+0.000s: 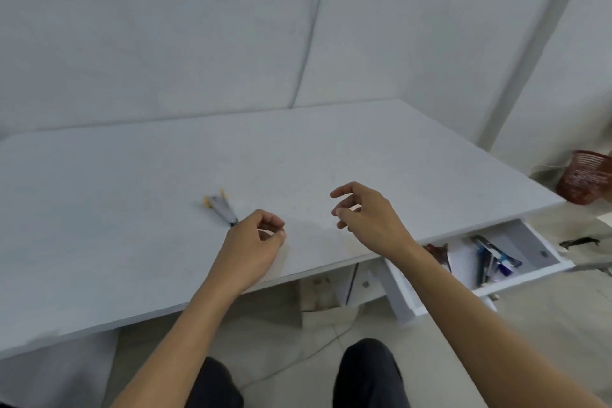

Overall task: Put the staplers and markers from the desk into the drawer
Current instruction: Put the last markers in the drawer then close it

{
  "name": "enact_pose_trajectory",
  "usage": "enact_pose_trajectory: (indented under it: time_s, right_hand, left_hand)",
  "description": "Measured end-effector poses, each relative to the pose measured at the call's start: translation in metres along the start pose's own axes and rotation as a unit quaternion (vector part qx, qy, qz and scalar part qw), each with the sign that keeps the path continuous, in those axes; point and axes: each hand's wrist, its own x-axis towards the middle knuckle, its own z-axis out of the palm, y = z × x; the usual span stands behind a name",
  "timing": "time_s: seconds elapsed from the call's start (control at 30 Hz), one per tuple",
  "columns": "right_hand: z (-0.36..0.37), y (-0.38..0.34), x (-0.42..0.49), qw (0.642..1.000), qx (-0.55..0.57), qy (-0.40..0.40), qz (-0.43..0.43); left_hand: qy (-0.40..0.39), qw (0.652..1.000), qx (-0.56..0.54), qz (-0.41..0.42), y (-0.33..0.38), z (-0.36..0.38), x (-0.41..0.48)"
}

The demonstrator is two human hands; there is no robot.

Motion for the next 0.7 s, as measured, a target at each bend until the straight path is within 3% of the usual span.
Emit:
enact_pose_trajectory:
  time_s: [0.23,0.4,0.53,0.6,0.7]
  right_hand:
    - [0.101,-0.039,0.027,0.992,-0.063,-0.107,-0.018]
    - [0.159,-0.063,0.038,0.976,-0.165,-0.104,-0.096]
    - [0.174,-0.069,0.047,0.931,-0.301,-0.084,-0.186]
    - [0.17,-0.063,0.047,0.921,-0.321,-0.055,-0.213]
    - [0.155,-0.05,0.041,0.915,-0.336,-0.017,-0.225]
  left_hand:
    - [0.094,0.994,0.014,-0.061,-0.056,-0.059,0.0]
    - [0.047,0.997,0.052,-0.033,-0.074,-0.071,0.005]
    - [0.026,0.997,0.071,-0.023,-0.075,-0.072,0.008]
    - [0.035,0.99,0.138,-0.014,-0.075,-0.065,0.004]
    - [0.089,0.951,0.293,0.042,-0.075,-0.051,-0.006]
